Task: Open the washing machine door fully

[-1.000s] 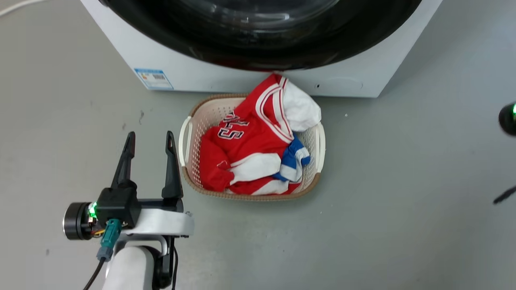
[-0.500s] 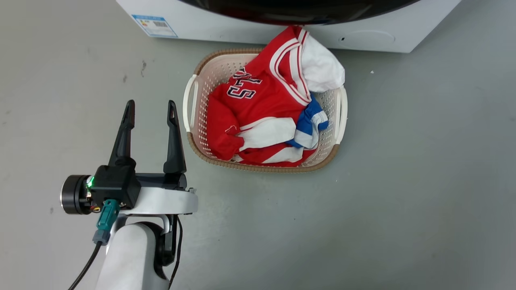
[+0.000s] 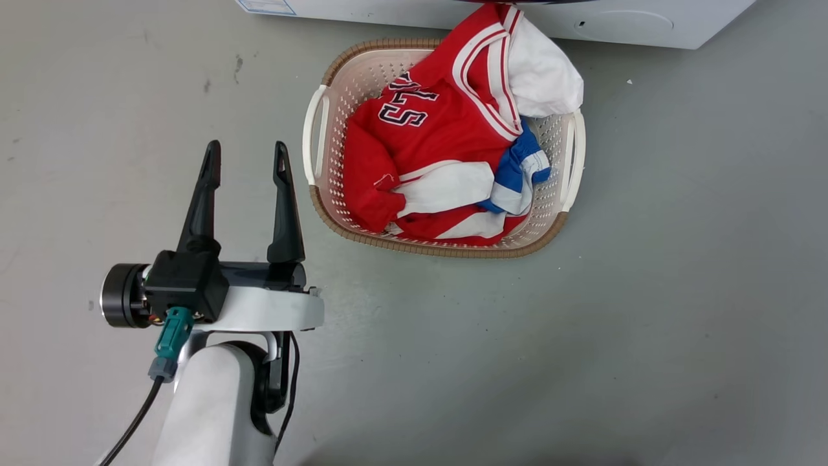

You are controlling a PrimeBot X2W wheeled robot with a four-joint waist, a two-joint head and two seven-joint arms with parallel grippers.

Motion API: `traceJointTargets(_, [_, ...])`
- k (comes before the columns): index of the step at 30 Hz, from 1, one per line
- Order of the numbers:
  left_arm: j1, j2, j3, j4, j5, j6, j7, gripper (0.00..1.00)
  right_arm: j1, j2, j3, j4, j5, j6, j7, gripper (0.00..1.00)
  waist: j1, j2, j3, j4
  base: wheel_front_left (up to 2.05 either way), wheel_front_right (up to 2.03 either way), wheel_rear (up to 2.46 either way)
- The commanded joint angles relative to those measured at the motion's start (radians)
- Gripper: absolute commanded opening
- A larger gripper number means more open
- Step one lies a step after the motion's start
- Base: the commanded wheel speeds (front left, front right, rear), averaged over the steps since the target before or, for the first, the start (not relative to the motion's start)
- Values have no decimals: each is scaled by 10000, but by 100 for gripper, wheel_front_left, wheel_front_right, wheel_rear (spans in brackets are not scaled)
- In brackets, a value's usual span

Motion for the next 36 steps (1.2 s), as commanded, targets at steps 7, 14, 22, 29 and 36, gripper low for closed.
traceJointTargets(7, [-199, -14, -20, 34, -84, 61, -28, 100, -100, 137, 483, 215, -332, 25, 429, 0, -1, 0, 15, 68, 0, 0, 0])
traceJointTargets(14, [-153, -14, 35, 90, -110, 44, -28, 100, 181, 233, 810, 179, -487, 25, 864, 0, -1, 0, -102, 24, 0, 0, 0])
traceJointTargets(22, [69, -14, 160, 136, 17, 9, -28, 100, 815, 263, 912, -133, -413, 25, 1185, 0, -1, 0, -555, -140, 0, 0, 0])
traceJointTargets(29, [306, -14, 307, 194, 96, -15, -28, 100, 1775, 403, 1107, -674, -312, 25, 1627, 0, -1, 0, -1032, -357, 0, 0, 0])
traceJointTargets(36, [580, -13, 402, 247, 157, -54, -28, 100, 3013, 513, 1397, -1503, -185, 25, 2135, 0, -1, 0, -1473, -547, 0, 0, 0])
